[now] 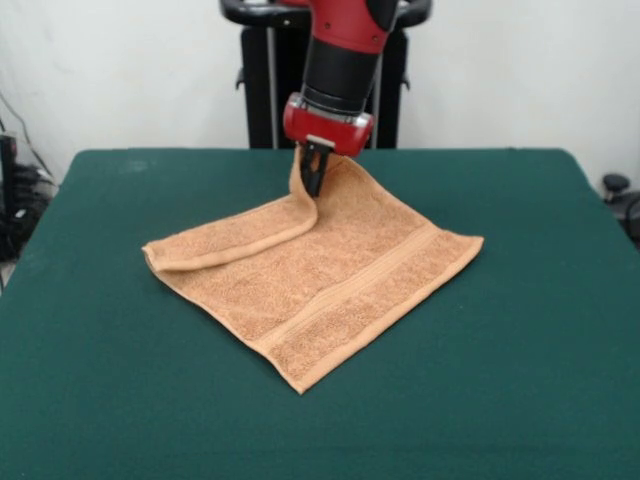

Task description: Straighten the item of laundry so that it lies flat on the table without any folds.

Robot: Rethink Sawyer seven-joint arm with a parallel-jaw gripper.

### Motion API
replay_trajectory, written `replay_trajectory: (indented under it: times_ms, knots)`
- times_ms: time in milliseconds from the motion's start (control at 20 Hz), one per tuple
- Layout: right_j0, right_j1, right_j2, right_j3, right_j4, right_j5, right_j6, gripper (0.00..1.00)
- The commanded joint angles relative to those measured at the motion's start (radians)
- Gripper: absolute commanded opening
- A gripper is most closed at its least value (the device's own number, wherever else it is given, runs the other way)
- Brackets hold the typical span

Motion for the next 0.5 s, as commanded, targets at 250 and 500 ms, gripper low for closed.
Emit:
replay_trajectory:
  times_ms: [250,500]
  knots:
    - [0.03,0.031,0.025,-0.095,0.071,0.056,0.131,0.0]
    - [0.004,-0.011,0.017,-0.039,0.036,0.069,0.123,0.0]
